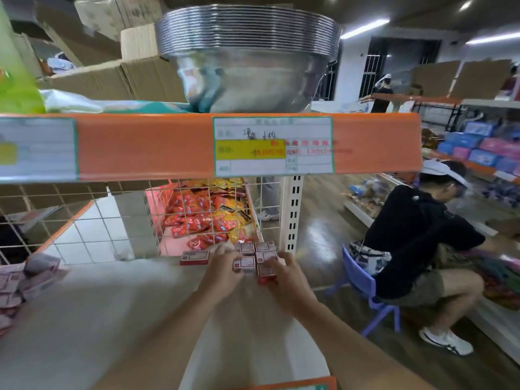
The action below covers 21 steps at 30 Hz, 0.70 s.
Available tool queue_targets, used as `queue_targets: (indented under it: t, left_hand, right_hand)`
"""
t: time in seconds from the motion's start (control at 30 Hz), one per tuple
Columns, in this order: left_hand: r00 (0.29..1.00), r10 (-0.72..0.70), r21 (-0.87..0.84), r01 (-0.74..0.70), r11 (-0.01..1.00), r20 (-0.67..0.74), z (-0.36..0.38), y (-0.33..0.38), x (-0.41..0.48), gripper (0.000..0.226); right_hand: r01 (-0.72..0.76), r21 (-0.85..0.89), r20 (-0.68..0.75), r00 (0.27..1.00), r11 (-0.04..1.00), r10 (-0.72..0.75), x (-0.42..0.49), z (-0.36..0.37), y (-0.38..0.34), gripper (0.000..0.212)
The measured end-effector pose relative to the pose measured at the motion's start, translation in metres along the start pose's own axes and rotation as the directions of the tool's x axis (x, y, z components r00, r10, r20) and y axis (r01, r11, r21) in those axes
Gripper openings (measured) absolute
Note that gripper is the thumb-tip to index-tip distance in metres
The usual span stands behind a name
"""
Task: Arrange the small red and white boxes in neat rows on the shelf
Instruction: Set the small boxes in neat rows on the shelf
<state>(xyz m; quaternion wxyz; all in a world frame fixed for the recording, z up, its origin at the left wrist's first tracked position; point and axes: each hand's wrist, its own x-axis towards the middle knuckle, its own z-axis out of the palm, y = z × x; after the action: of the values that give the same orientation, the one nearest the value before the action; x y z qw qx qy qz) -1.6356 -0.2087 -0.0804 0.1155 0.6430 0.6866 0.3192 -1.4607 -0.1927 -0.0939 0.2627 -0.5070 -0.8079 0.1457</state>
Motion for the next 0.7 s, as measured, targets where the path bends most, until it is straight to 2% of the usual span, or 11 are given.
queue_targets:
  t: [0.37,0.7]
  left_hand:
    - [0.997,0.012,0.024,-0.010,1.000,-0.073,0.011,-0.006,0.013,0.032]
    - [0.999,-0.009,0.022,0.008,1.000,0.044,0.001,-0.004,0.004,0.047]
  right_hand:
    - [-0.030,0.031,-0.012,0.999,0.999,0.030,0.008,-0.002,-0.002,0.028]
    - [-0.154,0.054,0.086,0.985,0.987,0.149,0.006,-0.012,-0.009,0.051]
